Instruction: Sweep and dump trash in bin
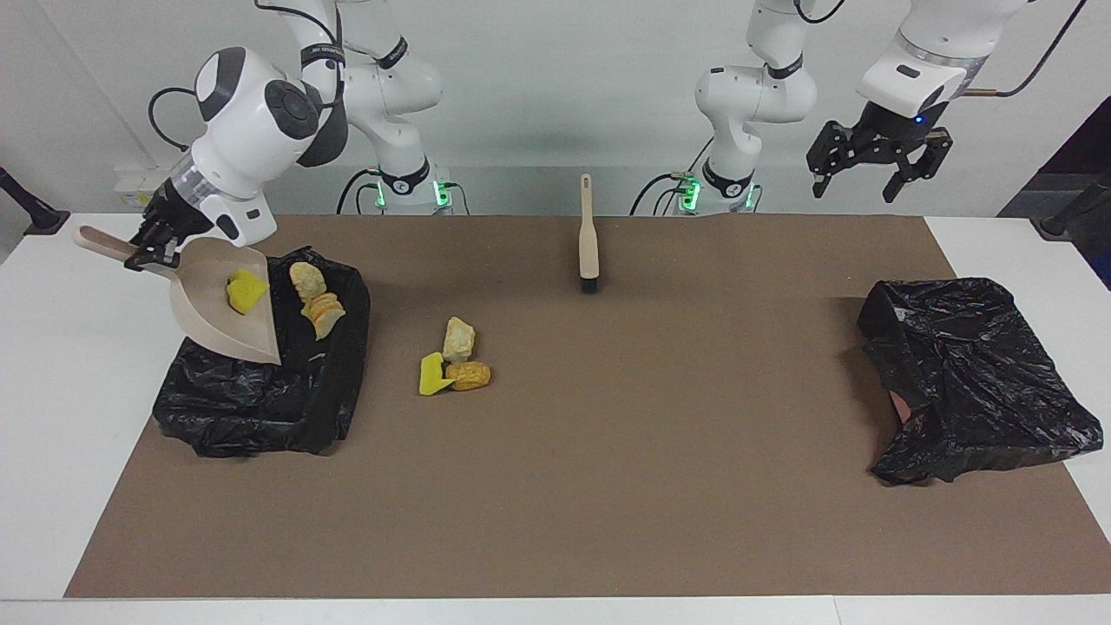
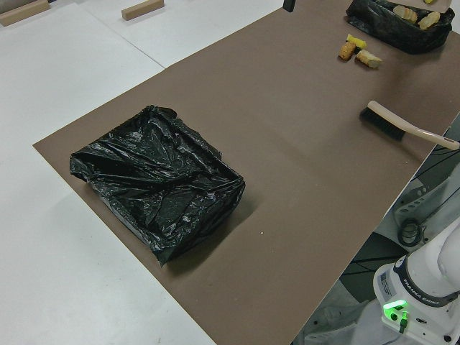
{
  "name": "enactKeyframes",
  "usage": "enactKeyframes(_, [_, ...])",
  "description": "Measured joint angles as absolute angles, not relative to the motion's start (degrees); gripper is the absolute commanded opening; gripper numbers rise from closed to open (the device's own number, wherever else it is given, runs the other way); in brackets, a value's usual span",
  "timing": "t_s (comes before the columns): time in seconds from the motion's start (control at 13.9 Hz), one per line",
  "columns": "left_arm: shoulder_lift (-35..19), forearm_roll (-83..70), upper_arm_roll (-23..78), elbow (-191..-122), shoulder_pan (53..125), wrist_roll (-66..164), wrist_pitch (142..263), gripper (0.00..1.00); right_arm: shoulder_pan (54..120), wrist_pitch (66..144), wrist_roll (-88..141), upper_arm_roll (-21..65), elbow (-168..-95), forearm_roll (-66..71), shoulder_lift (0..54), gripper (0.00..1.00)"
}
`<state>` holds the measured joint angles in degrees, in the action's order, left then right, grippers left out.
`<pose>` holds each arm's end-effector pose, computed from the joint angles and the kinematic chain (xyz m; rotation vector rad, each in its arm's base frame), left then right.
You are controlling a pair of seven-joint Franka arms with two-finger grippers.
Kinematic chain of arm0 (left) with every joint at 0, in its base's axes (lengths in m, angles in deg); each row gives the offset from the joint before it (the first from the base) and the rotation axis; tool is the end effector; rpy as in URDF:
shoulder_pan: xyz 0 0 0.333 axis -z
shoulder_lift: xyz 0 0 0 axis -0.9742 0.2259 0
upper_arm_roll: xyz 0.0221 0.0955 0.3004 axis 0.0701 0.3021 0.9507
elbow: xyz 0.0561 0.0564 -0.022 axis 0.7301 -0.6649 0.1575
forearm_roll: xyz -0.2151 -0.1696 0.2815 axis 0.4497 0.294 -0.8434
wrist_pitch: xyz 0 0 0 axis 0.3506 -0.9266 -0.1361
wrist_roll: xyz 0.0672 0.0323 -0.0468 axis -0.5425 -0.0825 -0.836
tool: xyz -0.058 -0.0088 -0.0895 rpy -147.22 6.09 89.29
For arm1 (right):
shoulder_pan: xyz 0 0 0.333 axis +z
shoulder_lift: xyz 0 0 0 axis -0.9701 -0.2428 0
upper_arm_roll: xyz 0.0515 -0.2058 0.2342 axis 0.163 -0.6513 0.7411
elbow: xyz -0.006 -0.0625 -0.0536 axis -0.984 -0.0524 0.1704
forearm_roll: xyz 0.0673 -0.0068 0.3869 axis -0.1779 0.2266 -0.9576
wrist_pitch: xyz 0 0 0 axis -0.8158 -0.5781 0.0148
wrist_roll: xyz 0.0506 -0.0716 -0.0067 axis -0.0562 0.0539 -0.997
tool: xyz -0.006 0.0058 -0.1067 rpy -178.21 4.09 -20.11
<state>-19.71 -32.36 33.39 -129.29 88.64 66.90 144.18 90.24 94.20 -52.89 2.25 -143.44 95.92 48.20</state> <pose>0.5200 -0.0789 0.6875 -3.1168 0.3036 0.0134 0.5366 -0.0556 0.5279 1.2937 1.8756 -0.9003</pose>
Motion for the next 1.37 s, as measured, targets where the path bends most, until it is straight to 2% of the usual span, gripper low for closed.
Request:
enactKeyframes(0.5, [-19.73,-32.28,33.87,-128.52,87.64,67.2,143.47,1.0,90.5,92.52,-49.01,3.66,-145.67,98.67,48.22,0.0])
enactKeyframes(0.86, [-20.49,-32.28,33.86,-128.37,87.63,67.2,143.21,1.0,89.82,92.14,-49.21,3.09,-145.63,100.03,50.29,0.0])
enactKeyframes(1.15, [-20.49,-32.28,33.85,-128.37,87.63,67.2,143.19,1.0,89.78,90.83,-50.63,1.09,-144.94,98.93,53.97,0.0])
enactKeyframes(1.37, [-20.49,-32.28,33.85,-128.37,87.63,67.2,143.19,1.0,89.73,86.61,-50.69,-1.65,-144.47,91.5,57.86,0.0])
